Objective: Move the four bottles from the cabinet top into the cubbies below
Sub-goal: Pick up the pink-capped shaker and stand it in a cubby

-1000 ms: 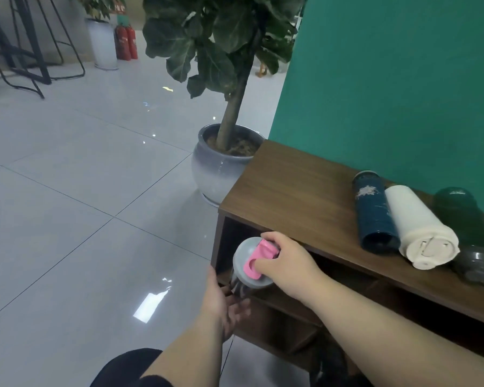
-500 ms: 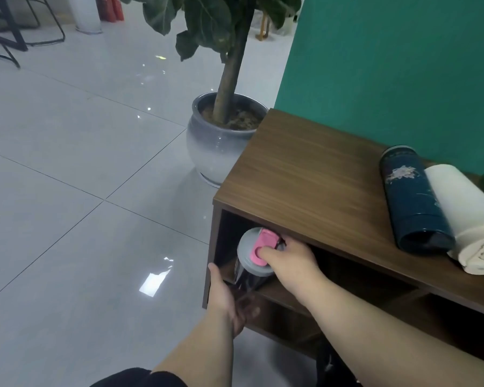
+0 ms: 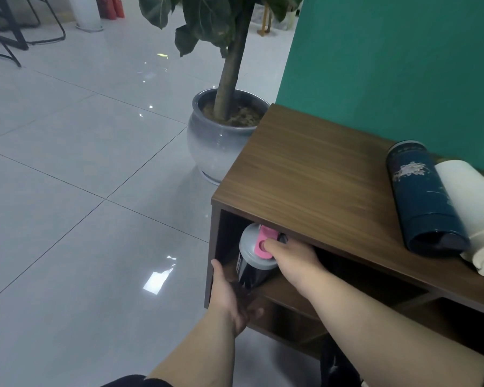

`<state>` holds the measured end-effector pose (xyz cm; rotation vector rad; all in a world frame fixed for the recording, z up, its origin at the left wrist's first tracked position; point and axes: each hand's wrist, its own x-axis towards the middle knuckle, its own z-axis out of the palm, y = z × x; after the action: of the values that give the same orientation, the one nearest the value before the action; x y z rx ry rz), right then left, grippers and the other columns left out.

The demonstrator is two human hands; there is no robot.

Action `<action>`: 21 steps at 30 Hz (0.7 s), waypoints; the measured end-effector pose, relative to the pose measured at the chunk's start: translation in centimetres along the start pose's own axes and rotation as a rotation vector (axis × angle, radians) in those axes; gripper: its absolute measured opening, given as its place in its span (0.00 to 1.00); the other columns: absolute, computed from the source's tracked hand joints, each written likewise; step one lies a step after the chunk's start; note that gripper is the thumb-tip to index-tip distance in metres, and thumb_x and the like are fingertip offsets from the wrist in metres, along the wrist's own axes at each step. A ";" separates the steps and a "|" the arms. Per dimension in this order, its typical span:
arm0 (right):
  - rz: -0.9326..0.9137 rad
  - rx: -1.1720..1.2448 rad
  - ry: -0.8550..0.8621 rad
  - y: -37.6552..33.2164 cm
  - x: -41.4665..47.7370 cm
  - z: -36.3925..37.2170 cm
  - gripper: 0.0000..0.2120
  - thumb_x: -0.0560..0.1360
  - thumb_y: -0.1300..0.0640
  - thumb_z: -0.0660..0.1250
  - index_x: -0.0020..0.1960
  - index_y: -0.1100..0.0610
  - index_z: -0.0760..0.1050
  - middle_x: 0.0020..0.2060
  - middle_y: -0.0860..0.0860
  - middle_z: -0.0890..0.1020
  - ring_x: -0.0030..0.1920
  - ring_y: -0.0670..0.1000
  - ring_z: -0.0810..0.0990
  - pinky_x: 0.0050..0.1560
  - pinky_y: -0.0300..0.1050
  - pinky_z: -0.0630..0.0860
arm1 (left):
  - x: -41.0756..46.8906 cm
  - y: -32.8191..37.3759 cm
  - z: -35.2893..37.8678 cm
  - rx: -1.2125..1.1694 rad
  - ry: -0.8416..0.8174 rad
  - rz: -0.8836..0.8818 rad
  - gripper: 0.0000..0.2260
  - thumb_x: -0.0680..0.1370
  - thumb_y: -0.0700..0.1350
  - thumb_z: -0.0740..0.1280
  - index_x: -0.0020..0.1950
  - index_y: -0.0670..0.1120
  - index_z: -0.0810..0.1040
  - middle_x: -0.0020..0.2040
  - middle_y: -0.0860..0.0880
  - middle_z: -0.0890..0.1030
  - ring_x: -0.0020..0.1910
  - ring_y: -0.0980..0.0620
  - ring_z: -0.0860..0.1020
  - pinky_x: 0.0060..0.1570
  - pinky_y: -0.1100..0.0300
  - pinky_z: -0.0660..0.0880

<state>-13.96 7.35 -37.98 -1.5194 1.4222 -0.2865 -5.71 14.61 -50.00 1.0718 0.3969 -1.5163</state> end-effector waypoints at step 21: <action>-0.143 0.046 0.019 3.7 -5.9 -1.8 0.35 0.63 0.48 0.68 0.70 0.42 0.69 0.64 0.41 0.75 0.67 0.46 0.72 0.71 0.51 0.67 | -1.8 -0.4 -0.5 0.187 0.056 -0.046 0.47 0.69 0.78 0.49 0.71 0.44 0.75 0.71 0.37 0.75 0.70 0.38 0.73 0.48 0.45 0.80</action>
<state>-19.25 12.27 -37.41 -1.5874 1.3150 -0.4190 -6.03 16.17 -48.92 1.2607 0.3253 -1.5908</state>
